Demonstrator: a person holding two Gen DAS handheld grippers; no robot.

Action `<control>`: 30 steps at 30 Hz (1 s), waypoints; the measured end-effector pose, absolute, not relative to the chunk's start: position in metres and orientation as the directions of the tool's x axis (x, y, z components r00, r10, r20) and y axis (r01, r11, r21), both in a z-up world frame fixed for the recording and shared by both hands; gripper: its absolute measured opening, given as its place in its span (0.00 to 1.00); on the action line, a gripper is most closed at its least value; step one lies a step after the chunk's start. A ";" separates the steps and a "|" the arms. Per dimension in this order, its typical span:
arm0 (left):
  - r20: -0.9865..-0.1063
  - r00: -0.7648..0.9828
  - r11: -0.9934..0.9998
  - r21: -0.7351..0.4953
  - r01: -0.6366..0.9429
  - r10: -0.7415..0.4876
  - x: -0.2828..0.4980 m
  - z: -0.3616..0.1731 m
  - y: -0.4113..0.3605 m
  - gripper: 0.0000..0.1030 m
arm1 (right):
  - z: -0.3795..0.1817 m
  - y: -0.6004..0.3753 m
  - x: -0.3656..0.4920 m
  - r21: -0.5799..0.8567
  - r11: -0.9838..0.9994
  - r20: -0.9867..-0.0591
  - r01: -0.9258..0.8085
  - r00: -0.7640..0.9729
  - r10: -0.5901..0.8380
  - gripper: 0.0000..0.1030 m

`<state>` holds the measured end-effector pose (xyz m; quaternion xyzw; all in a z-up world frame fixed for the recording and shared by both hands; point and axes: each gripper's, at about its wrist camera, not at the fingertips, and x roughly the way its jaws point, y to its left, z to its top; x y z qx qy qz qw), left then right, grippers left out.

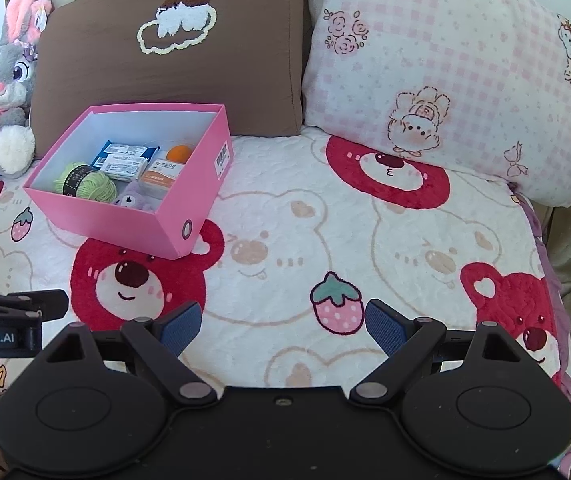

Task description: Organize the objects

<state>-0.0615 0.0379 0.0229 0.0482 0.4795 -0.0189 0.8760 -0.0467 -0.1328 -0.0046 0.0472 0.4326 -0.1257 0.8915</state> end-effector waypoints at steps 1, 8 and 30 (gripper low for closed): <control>-0.842 0.539 0.994 0.072 0.083 0.016 -0.062 0.023 0.037 0.99 | -0.005 -0.134 -0.047 -0.025 0.963 -0.785 0.269 0.592 -0.185 0.89; -0.838 0.546 0.993 0.079 0.087 0.019 -0.063 0.024 0.037 0.99 | -0.007 -0.140 -0.047 -0.022 0.954 -0.795 0.298 0.574 -0.198 0.89; -0.847 0.532 0.992 0.084 0.093 0.022 -0.063 0.024 0.038 0.99 | -0.012 -0.144 -0.050 -0.035 0.947 -0.805 0.319 0.553 -0.216 0.89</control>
